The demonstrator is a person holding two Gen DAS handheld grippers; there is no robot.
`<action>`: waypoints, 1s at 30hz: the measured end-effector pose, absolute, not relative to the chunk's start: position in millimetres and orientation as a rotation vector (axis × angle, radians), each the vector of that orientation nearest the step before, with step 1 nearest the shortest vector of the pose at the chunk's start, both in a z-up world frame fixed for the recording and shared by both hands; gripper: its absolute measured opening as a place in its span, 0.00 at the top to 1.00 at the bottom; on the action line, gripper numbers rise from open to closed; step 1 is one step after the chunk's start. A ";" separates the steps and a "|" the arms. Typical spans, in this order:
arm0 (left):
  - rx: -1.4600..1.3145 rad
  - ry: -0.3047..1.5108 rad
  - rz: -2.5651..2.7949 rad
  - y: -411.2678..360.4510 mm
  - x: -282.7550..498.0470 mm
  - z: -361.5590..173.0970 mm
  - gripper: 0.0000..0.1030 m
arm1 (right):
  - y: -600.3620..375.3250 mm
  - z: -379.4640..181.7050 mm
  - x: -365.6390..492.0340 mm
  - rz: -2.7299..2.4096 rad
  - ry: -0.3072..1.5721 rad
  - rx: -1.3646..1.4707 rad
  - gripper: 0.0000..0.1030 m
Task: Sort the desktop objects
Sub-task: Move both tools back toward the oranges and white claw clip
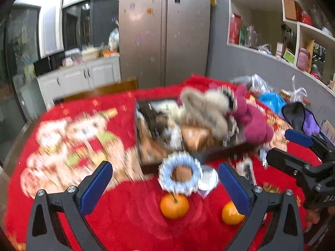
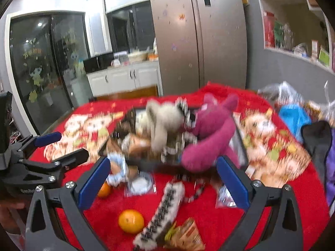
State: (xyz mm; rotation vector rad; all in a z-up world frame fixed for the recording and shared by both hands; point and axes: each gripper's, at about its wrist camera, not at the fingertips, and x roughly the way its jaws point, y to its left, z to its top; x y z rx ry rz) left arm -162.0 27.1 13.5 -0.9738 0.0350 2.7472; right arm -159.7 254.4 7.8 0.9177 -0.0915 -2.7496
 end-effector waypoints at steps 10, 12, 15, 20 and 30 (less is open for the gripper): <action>-1.086 0.079 2.717 30.6 -156.1 -27.4 0.00 | 253.9 -49.4 -164.5 -2.697 -0.122 1.093 0.00; -1.093 0.091 2.706 33.3 -156.4 -30.0 0.00 | 253.7 -52.3 -163.4 -2.685 -0.131 1.097 0.00; -1.125 0.119 2.707 34.3 -159.9 -36.4 0.00 | 251.7 -58.9 -165.0 -2.685 -0.109 1.114 0.00; -1.163 0.109 2.678 32.4 -164.6 -45.1 0.00 | 248.4 -67.8 -171.2 -2.654 -0.108 1.163 0.00; -1.270 0.075 2.627 29.2 -177.1 -59.0 0.00 | 259.7 -84.2 -185.2 -2.602 -0.220 1.272 0.01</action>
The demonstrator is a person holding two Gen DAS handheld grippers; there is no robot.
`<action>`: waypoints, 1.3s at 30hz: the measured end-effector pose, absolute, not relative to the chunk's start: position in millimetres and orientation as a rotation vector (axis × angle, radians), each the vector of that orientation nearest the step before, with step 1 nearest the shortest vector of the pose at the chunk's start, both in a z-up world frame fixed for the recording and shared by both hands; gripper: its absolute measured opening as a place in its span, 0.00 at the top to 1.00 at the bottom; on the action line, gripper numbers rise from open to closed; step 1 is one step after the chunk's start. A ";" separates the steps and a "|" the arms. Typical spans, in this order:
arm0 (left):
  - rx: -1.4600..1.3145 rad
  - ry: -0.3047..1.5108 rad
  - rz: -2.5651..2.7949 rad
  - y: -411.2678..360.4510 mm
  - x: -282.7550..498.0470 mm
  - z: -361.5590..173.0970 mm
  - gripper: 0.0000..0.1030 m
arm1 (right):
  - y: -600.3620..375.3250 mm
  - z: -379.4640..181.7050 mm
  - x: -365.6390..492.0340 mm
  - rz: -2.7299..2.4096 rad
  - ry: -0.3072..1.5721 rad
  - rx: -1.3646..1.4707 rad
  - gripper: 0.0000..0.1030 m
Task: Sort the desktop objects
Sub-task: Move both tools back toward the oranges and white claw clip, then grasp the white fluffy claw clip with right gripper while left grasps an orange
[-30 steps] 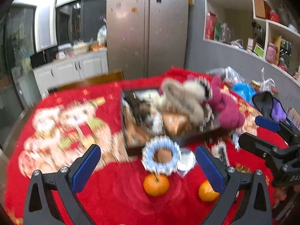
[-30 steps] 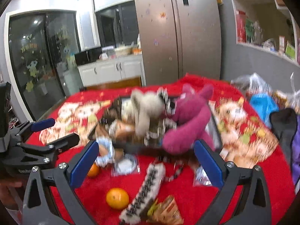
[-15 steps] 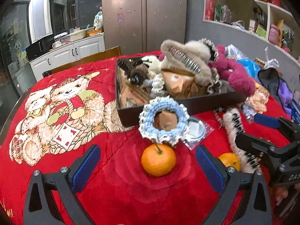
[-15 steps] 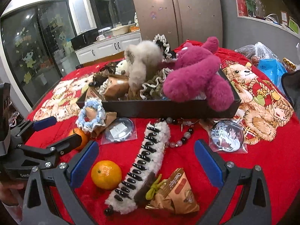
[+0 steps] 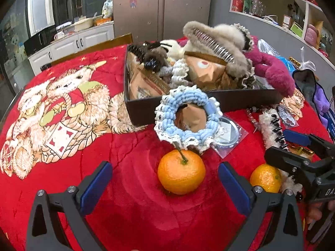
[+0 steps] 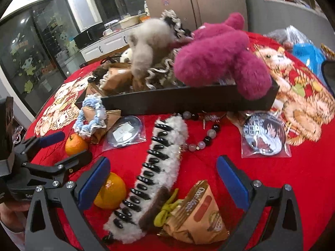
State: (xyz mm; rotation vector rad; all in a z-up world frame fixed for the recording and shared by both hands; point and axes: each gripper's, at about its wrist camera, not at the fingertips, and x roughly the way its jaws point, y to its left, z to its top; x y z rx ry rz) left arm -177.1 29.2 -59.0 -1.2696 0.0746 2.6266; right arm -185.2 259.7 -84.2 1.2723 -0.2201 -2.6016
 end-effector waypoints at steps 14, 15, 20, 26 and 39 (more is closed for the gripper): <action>-1.335 0.099 2.630 29.5 -182.0 -66.1 0.00 | 255.4 -83.9 -183.6 -2.621 -0.182 1.270 0.06; -1.334 0.101 2.631 29.1 -182.2 -66.1 0.00 | 255.6 -83.6 -183.5 -2.624 -0.183 1.269 0.08; -1.331 0.101 2.629 29.2 -181.8 -66.2 0.00 | 255.9 -83.0 -182.7 -2.620 -0.189 1.256 0.28; -1.256 0.077 2.633 30.2 -174.2 -58.6 0.54 | 246.1 -83.1 -179.3 -2.606 -0.131 1.249 0.60; -1.250 0.063 2.628 31.9 -172.6 -56.2 0.61 | 238.3 -81.7 -174.7 -2.598 -0.088 1.229 0.69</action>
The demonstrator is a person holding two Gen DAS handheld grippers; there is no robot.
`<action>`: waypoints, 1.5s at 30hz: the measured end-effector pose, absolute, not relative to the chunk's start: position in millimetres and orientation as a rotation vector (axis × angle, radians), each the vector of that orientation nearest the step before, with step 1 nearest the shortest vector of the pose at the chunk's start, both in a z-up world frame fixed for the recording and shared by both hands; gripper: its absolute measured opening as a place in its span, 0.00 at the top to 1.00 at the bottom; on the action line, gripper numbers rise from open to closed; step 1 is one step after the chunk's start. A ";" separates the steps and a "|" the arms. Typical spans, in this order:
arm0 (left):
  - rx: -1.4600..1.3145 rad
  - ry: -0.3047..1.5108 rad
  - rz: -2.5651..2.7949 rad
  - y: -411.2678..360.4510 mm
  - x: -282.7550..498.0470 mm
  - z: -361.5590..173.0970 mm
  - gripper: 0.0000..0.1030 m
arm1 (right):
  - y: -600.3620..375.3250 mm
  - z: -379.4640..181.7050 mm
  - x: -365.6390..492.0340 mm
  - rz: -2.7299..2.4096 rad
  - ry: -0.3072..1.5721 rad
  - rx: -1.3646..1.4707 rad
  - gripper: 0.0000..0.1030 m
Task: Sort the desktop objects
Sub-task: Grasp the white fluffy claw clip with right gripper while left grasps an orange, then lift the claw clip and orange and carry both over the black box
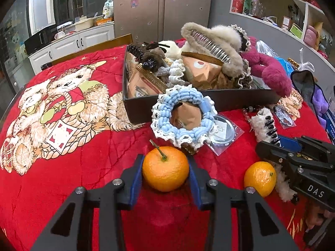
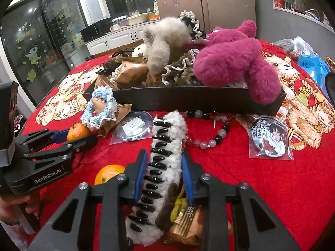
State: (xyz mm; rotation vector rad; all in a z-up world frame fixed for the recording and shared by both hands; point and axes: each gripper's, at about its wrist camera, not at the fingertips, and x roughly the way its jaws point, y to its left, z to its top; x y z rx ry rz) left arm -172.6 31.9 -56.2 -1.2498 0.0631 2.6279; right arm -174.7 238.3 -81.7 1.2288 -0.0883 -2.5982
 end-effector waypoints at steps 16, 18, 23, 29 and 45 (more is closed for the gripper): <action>-1.120 0.042 2.637 39.9 -149.3 -26.2 0.61 | 227.1 -59.4 -159.6 -2.627 -0.028 1.124 0.75; -1.077 0.036 2.653 38.8 -144.9 -17.2 0.61 | 225.2 -49.9 -154.5 -2.651 -0.018 1.078 0.75; -1.023 0.018 2.678 35.8 -139.3 -2.9 0.61 | 217.7 -30.7 -143.6 -2.680 0.026 0.977 0.75; -1.003 0.017 2.677 36.1 -136.1 1.9 0.61 | 208.9 -24.3 -137.6 -2.676 0.066 0.936 0.75; -0.988 -0.025 2.685 31.1 -134.5 12.4 0.61 | 211.7 -11.4 -133.8 -2.676 0.011 0.887 0.75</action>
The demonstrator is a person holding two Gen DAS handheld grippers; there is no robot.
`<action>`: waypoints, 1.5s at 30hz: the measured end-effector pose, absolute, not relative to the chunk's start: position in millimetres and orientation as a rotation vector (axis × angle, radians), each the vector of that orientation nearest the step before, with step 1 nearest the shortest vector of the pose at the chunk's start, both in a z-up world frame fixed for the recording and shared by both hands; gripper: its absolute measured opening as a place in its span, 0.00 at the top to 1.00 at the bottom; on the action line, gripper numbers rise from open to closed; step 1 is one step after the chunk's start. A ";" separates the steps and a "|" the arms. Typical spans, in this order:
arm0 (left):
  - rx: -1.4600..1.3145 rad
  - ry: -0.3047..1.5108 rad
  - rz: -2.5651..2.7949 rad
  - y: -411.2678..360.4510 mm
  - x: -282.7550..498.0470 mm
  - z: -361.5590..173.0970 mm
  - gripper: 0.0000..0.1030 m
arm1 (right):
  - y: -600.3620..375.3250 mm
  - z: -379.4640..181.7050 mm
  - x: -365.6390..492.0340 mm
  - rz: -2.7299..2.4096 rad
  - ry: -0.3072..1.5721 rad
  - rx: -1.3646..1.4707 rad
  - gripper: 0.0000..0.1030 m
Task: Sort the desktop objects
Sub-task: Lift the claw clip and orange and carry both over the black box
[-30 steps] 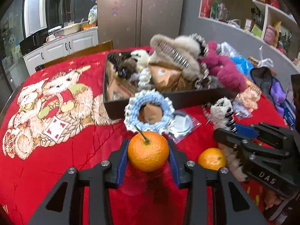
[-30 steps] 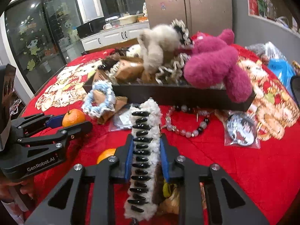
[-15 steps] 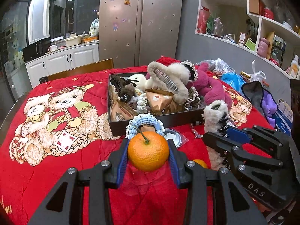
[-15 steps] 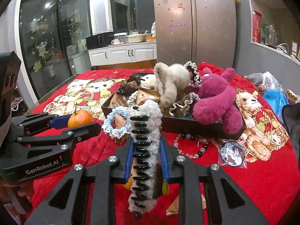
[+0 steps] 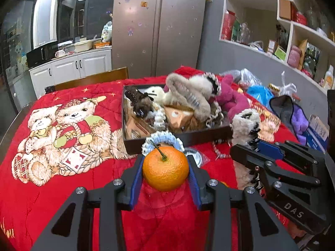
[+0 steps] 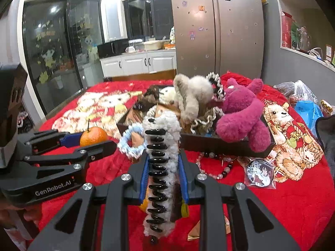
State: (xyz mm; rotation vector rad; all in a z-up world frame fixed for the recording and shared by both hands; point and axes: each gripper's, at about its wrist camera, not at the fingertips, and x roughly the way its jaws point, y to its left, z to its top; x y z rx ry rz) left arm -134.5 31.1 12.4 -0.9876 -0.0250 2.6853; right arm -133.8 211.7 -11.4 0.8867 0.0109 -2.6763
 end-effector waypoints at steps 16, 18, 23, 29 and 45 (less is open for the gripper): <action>-0.980 -0.024 2.697 25.3 -171.3 58.9 0.61 | 197.4 54.2 -175.4 -2.655 -0.048 0.825 0.75; -0.974 -0.024 2.686 27.0 -180.6 65.6 0.61 | 192.5 62.3 -186.3 -2.660 -0.041 0.811 0.75; -0.971 -0.046 2.689 29.1 -210.8 70.4 0.61 | 186.2 74.6 -219.0 -2.672 -0.047 0.794 0.75; -1.006 -0.027 2.700 29.2 -250.3 55.7 0.61 | 189.0 69.4 -262.3 -2.693 -0.082 0.805 0.75; -1.030 0.039 2.678 44.6 -292.1 19.4 0.61 | 207.7 23.9 -324.1 -2.711 -0.110 0.917 0.75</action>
